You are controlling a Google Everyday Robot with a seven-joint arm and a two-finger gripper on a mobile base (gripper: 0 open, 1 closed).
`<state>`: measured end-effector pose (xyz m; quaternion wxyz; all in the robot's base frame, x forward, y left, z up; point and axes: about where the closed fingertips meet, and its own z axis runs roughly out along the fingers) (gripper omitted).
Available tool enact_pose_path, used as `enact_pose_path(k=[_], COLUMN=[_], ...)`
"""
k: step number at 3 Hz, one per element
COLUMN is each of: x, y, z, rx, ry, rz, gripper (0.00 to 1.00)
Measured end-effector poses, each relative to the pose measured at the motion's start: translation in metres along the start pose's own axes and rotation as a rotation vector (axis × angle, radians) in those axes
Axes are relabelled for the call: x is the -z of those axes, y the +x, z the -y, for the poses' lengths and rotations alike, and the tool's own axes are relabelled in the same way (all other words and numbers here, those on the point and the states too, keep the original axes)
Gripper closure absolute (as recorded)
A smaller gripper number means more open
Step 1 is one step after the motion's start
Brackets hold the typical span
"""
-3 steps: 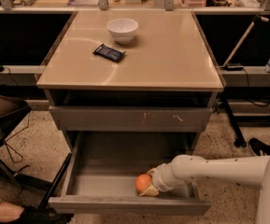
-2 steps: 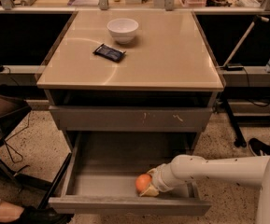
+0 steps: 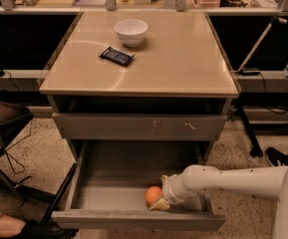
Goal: Place orange into middle drawer
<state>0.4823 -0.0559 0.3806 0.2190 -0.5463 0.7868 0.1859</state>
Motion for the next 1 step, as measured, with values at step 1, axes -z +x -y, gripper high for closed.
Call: enact_pose_path(k=[1], x=[0.0000], y=[0.0000], z=[0.0000], rx=[0.000], ry=[0.000], rz=[0.000], gripper=[0.00])
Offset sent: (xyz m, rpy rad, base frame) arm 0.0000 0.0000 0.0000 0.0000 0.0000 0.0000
